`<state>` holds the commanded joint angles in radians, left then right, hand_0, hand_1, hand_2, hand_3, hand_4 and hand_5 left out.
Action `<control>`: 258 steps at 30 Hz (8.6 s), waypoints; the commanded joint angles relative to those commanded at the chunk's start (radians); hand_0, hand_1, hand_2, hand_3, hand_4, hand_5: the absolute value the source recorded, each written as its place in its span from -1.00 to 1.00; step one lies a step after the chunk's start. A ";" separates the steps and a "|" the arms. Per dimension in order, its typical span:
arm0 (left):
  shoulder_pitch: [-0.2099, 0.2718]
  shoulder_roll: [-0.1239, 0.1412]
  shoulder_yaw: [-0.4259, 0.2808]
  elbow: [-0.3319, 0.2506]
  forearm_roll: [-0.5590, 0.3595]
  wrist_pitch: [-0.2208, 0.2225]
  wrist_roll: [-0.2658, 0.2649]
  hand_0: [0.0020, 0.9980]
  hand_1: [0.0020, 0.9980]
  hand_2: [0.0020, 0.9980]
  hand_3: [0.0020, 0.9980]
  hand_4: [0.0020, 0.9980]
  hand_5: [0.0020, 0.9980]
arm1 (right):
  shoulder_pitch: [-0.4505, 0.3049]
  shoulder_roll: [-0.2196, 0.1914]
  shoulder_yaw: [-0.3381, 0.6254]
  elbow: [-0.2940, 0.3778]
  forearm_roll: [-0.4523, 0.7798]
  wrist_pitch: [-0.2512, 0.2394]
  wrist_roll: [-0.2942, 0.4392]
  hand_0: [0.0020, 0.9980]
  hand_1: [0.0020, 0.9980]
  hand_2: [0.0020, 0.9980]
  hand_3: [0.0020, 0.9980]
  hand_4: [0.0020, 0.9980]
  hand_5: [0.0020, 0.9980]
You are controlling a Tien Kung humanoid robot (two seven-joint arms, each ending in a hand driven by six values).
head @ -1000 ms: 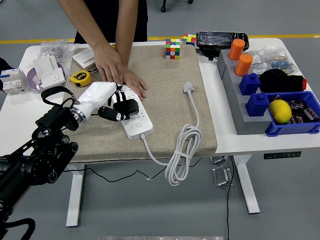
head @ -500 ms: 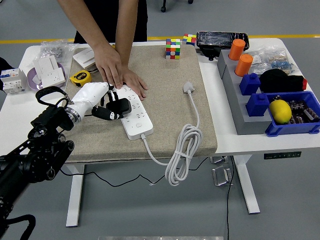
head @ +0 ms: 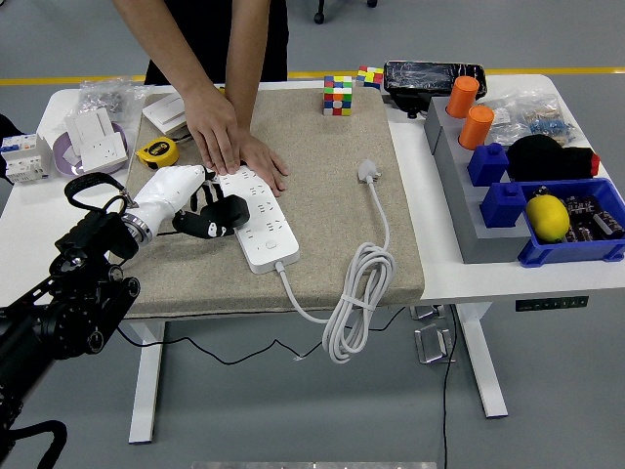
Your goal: Pick up the plug,place it near the board,insert it into the board,press the button
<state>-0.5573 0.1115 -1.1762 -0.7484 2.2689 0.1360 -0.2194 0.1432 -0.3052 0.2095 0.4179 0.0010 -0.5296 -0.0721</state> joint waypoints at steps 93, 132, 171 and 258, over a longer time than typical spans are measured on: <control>-0.017 0.003 -0.010 0.045 0.000 -0.049 -0.008 0.60 0.81 0.78 0.84 1.00 -0.30 | 0.007 -0.001 0.000 -0.001 0.024 0.003 0.007 0.64 0.60 0.51 0.52 1.00 1.00; 0.559 -0.087 -0.187 -0.876 -0.764 0.041 0.329 0.88 0.95 0.92 0.85 1.00 1.00 | -0.004 0.008 0.023 -0.003 0.021 0.004 0.010 0.65 0.60 0.51 0.52 1.00 1.00; 0.537 -0.087 -0.172 -0.652 -0.608 -0.153 0.237 1.00 1.00 1.00 0.91 1.00 1.00 | 0.000 0.007 0.027 -0.002 0.024 0.010 0.011 0.64 0.59 0.51 0.52 1.00 1.00; 0.341 -0.079 -0.023 -0.514 -0.462 -0.176 0.198 1.00 1.00 0.95 0.89 1.00 1.00 | 0.009 0.004 0.020 -0.001 0.027 0.004 0.011 0.64 0.58 0.51 0.52 1.00 1.00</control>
<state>-0.2163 0.0325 -1.1994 -1.2625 1.8065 -0.0397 -0.0215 0.1524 -0.3015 0.2300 0.4170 0.0277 -0.5256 -0.0610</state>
